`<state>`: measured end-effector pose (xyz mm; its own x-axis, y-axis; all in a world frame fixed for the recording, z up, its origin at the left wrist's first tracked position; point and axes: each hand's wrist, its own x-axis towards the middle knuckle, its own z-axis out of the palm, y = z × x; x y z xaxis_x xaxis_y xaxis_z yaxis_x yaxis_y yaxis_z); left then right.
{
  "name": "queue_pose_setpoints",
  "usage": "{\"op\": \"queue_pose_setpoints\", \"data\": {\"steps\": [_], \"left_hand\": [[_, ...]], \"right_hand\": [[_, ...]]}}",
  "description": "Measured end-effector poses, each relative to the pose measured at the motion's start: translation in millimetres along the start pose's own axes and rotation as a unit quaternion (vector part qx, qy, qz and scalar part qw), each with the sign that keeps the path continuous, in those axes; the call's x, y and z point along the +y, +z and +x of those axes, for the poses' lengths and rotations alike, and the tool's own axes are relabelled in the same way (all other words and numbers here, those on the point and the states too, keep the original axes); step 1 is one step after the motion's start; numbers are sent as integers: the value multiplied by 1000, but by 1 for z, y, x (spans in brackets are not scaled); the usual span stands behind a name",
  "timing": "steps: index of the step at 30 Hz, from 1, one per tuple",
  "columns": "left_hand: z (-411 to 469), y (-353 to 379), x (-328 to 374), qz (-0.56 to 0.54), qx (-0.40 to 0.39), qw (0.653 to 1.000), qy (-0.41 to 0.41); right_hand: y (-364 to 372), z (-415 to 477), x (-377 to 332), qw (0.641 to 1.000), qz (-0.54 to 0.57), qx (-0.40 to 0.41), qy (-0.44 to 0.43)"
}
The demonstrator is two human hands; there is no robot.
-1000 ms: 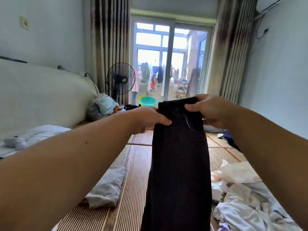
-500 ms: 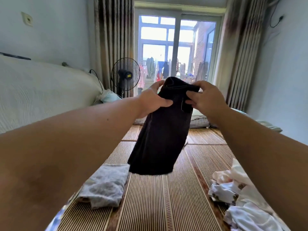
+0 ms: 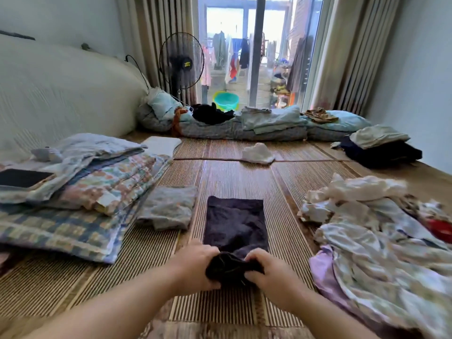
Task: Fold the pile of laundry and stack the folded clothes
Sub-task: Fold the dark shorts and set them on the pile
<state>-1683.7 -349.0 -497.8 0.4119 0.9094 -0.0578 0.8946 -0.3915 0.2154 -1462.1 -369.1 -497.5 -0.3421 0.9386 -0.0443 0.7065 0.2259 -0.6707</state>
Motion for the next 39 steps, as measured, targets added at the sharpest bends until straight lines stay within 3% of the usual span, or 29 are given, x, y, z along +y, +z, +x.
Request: {"op": "queue_pose_setpoints", "data": {"steps": [2, 5, 8, 12, 16, 19, 22, 24, 27, 31, 35, 39], "left_hand": [[-22, 17, 2, 24, -8, 998, 53], [-41, 26, -1, -36, -44, 994, 88], [-50, 19, -1, -146, -81, 984, 60], [-38, 14, -1, -306, -8, 952, 8], [1, 23, -5, -370, 99, 914, -136], [14, 34, -9, -289, 106, 938, -158], [12, 41, -7, -87, 32, 995, -48], [10, 46, -9, 15, -69, 997, 2], [8, 52, -18, 74, -171, 982, -6], [9, 47, -22, 93, -180, 979, -9], [3, 41, -21, 130, -142, 981, 4], [-14, 37, -21, 98, -63, 993, 17]], "right_hand": [[21, -16, 15, 999, -11, -43, 4], [26, -33, 15, 995, -24, -95, -16], [16, -40, 2, 990, 92, -109, -9], [1, -11, -9, 973, 229, -16, 21], [-2, 31, 7, 970, 195, 92, 113], [13, 36, 23, 983, 110, 102, 108], [30, 28, 33, 997, -76, 16, 18], [35, 25, 42, 975, -205, -89, 13], [37, 23, 48, 942, -277, -187, 25], [26, 25, 46, 924, -319, -211, 6], [18, 18, 45, 911, -370, -178, -46], [14, 3, 48, 948, -291, -116, -65]]}}
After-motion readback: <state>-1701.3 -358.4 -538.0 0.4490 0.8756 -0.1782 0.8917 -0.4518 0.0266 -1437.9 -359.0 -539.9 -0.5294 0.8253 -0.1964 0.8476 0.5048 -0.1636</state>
